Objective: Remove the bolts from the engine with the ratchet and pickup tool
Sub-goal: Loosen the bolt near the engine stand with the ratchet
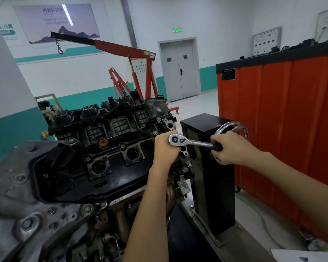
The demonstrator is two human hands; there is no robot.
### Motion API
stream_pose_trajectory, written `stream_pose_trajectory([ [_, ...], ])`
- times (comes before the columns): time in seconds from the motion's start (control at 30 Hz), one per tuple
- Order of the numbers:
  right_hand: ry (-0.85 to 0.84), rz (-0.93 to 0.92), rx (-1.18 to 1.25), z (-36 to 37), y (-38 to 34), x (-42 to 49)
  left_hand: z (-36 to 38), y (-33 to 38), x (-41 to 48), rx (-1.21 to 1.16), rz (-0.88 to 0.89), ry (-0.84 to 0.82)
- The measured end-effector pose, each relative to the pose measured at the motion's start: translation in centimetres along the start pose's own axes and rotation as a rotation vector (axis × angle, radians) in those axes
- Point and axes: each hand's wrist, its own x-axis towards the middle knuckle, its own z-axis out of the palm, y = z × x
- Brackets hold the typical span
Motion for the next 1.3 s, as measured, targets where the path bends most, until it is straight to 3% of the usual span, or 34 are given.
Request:
stream_pose_trajectory([
  [0.1,0.095,0.027,0.003,1.1,-1.1,-0.5,0.1,0.2,0.1,-0.056,-0.049,0.122],
  [0.33,0.034,0.217,1.087,9.9,-8.7,-6.4,0.9,0.2,0.1,-0.004,-0.063,0.099],
  [0.4,0.026,0.229,1.217,10.4,-9.9,-6.6,0.9,0.3,0.1,-0.034,-0.066,0.080],
  [0.47,0.018,0.196,1.071,9.8,-9.0,-6.2,0.6,0.5,0.1,-0.011,-0.025,0.056],
  [0.63,-0.095,0.048,0.375,4.0,-2.0,-2.9,-0.2,0.1,0.1,0.012,0.011,-0.043],
  [0.77,0.050,-0.027,-0.017,0.5,-0.2,-0.2,-0.4,0.5,-0.1,-0.005,-0.007,-0.007],
  [0.87,0.055,0.065,0.145,3.1,-1.8,-1.9,-0.1,0.7,-0.1,-0.043,-0.070,0.082],
  [1.03,0.038,0.179,0.925,9.3,-8.0,-6.2,0.6,1.0,0.2,-0.036,-0.094,0.109],
  [1.13,0.024,0.195,1.207,10.6,-10.9,-6.8,0.8,0.8,0.2,-0.070,-0.139,0.115],
  [1.2,0.004,0.196,1.125,10.3,-10.2,-6.5,0.6,0.6,0.1,-0.037,-0.093,0.078],
  [1.3,-0.072,0.123,0.718,7.7,-5.8,-5.1,-0.2,0.4,0.1,0.034,-0.013,-0.004],
])
